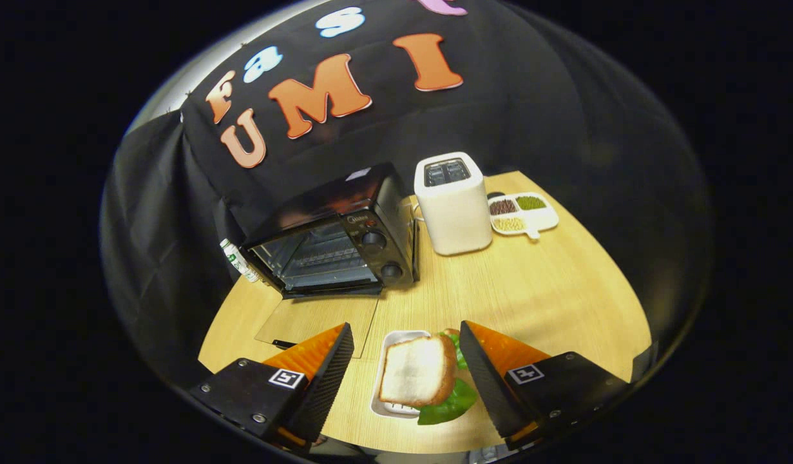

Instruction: Open the toaster oven, put the food inside, and close the toaster oven door.

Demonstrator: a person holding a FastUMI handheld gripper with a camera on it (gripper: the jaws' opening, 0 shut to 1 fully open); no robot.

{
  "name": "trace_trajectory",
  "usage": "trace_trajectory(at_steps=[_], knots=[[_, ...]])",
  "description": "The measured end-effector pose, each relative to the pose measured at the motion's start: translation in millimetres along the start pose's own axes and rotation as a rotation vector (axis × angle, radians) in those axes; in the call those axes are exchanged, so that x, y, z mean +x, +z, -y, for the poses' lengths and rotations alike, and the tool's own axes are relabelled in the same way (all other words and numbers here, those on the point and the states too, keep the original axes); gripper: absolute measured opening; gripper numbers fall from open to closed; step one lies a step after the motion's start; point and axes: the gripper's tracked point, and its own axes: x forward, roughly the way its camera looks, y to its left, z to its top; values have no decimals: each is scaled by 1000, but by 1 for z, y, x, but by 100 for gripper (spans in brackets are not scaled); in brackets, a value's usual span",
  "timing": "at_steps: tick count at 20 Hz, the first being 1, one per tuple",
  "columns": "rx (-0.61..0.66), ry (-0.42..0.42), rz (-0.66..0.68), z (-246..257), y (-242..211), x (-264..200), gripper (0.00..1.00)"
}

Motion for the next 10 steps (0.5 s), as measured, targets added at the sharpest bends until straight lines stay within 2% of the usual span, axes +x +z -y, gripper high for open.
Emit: trace_trajectory(at_steps=[3,8,10], knots=[[59,36,-56,8,-24,6,98],[110,61,-36,21,-24,5,88],[130,51,-33,31,-27,2,88]])
